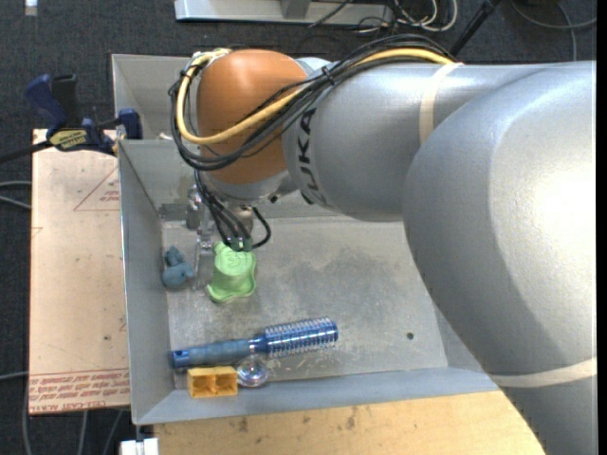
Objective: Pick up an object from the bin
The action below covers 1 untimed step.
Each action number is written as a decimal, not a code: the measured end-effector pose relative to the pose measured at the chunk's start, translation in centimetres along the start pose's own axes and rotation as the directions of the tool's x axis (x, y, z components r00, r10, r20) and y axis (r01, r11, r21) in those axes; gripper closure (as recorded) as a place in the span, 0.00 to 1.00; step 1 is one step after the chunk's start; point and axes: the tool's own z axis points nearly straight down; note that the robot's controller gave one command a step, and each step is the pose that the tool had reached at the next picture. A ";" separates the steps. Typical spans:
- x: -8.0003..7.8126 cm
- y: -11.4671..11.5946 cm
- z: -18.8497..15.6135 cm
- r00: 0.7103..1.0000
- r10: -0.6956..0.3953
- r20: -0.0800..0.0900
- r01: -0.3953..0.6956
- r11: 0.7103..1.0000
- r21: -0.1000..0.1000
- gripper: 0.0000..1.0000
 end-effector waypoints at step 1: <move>1.6 -1.2 8.7 0.989 0.150 -0.007 -0.150 0.989 0.004 0.00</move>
Offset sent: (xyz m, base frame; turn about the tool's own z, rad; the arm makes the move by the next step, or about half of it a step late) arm -0.0137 -0.0107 -0.0830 0.1506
